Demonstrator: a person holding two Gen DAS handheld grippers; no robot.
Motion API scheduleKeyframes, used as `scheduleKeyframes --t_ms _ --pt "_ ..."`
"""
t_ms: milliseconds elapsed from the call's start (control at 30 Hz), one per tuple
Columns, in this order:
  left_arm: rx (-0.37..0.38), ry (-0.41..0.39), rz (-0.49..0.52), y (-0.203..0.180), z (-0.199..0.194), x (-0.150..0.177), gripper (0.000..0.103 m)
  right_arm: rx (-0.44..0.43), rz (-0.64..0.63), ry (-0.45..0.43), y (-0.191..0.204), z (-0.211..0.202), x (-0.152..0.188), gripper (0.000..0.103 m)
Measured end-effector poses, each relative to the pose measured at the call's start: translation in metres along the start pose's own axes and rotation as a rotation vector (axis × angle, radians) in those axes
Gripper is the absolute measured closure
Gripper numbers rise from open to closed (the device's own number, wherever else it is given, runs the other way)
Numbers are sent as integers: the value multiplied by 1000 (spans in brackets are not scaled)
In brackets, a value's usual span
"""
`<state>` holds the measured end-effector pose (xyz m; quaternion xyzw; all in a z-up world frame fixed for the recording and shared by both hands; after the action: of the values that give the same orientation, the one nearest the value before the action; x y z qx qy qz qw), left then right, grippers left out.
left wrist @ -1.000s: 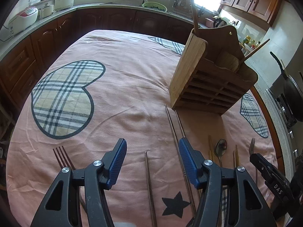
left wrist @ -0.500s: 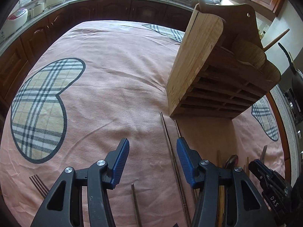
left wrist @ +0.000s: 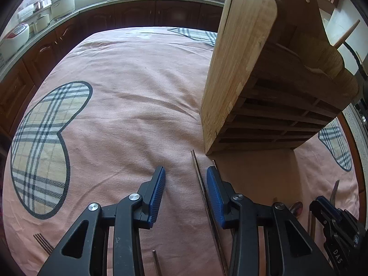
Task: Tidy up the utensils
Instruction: 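Grasp a thin metal chopstick with the left tool while the right tool grasps a wooden chopstick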
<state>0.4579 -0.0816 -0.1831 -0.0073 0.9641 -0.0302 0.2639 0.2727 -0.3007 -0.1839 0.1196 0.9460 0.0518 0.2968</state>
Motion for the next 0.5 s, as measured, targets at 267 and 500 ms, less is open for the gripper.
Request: scheduleKeyframes --t_ms 267,500 --pt "-1 -2 50 -13 2 5 98 33 -46 3 4 1 2 86" --pt "101 19 -23 -3 -12 14 100 -30 -14 6 6 -3 1 98"
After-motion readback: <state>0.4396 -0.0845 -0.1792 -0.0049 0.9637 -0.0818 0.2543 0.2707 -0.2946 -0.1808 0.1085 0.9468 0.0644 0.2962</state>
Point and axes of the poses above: each gripper's, at about its wrist camera, not at the fingertips, and z roughly the way its jaws point, y to its left, x to its underside, the point moved 10 cm from there along z, roughly the way its jaws point, and after that the axes turned 4 degrees about -x, right-handed, at the moved point
